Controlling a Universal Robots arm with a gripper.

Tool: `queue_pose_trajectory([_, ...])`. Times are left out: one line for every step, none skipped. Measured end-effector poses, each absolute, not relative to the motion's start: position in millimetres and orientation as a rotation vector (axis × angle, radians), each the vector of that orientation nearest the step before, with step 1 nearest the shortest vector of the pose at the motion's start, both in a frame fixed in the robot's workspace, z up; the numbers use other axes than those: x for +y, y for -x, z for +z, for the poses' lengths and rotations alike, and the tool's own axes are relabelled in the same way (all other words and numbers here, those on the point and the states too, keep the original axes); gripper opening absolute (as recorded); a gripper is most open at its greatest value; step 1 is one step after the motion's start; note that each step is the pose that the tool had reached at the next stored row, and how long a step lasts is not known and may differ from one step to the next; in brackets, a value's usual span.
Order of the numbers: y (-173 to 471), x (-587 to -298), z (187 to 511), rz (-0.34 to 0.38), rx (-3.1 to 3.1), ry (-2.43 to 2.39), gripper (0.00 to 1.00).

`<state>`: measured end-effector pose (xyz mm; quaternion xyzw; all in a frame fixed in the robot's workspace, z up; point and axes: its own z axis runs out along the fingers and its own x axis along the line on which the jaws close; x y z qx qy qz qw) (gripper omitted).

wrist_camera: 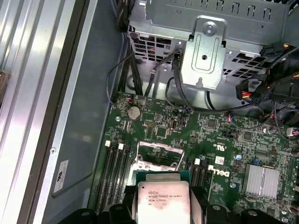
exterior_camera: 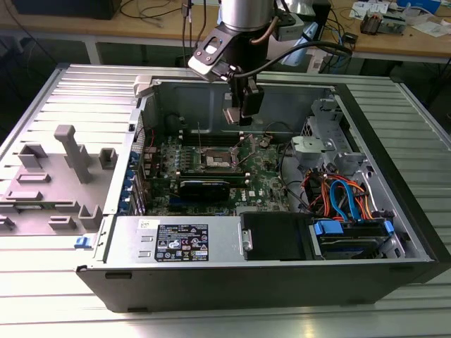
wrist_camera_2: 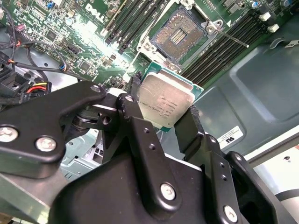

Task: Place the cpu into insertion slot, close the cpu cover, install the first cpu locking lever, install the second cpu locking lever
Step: 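Place the cpu into insertion slot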

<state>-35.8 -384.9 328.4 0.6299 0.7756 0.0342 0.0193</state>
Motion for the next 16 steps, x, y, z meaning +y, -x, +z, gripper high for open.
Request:
queue_pose_trajectory([36,-385,328,0.106,2.407,-1.955,0.54])
queue_pose_trajectory([36,-385,328,0.106,2.407,-1.955,0.54])
queue_pose_trajectory([36,-385,328,0.106,2.407,-1.955,0.54])
queue_pose_trajectory([36,-385,328,0.106,2.407,-1.955,0.54])
queue_pose_trajectory([36,-385,328,0.106,2.406,-1.956,0.54])
queue_pose_trajectory([37,-385,328,0.106,2.406,-1.957,0.54])
queue_pose_trajectory([38,-385,328,0.106,2.405,-1.958,0.54])
queue_pose_trajectory([39,-385,328,0.106,2.404,-1.959,0.54])
queue_pose_trajectory([42,-385,328,0.106,2.403,-1.960,0.54])
queue_pose_trajectory([43,-385,328,0.106,2.403,-1.960,0.54])
queue_pose_trajectory([45,-385,328,0.106,2.402,-1.961,0.54])
queue_pose_trajectory([47,-385,328,0.106,2.402,-1.962,0.54])
queue_pose_trajectory([48,-385,328,0.106,2.401,-1.962,0.54])
queue_pose_trajectory([51,-385,328,0.106,2.401,-1.963,0.54])
queue_pose_trajectory([52,-385,328,0.106,2.400,-1.964,0.54])
queue_pose_trajectory([54,-385,328,0.106,2.396,-1.968,0.54])
